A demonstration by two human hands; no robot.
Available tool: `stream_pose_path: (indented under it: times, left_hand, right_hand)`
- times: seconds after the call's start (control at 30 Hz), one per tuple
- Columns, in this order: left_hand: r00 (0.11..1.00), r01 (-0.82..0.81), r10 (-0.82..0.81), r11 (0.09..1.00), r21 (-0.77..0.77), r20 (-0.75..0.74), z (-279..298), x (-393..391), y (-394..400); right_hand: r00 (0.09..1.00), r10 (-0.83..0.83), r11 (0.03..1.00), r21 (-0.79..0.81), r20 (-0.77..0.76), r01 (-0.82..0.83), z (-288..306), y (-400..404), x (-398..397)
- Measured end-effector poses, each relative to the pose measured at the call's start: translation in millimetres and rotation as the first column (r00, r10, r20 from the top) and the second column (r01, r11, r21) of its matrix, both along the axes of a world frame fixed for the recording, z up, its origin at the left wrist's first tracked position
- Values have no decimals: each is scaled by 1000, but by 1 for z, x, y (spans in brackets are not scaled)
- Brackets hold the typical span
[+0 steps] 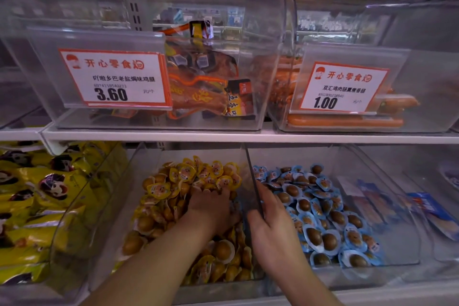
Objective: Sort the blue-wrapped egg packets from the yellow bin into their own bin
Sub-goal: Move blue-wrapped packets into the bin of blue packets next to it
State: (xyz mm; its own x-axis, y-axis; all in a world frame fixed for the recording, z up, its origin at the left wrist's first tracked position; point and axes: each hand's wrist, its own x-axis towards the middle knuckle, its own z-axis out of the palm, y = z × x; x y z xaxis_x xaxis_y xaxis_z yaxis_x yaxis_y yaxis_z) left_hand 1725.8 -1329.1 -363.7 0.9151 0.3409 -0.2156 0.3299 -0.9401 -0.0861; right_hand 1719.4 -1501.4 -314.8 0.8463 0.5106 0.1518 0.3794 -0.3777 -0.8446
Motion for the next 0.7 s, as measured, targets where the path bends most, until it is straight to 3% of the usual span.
stream_pose_path:
  times: [0.1,0.2,0.3,0.5,0.63,0.7]
  left_hand:
    - [999,26,-27,996,-85,-20,0,-1,2]
    - [997,58,-38,952,-300,74,2,-2,6]
    - [986,89,-5,859,-505,166,3,-2,7]
    - [952,134,112,683,-718,284,9,-5,12]
    - [964,117,133,572,-812,232,23,-19,20]
    - [923,127,268,471,-873,278,32,-29,19]
  right_hand:
    - [1000,-6,1000,7,9,6,-1,1,0]
    - [1000,-4,1000,0,13,4,-2,1,1]
    - [1000,-2,1000,3,10,2,-1,2,0]
    - [1000,4,1000,0,12,-4,-2,1,1]
    - [1000,9,1000,-24,9,-9,0,0,1]
    - [1000,11,1000,-20,7,-10,0,0,1]
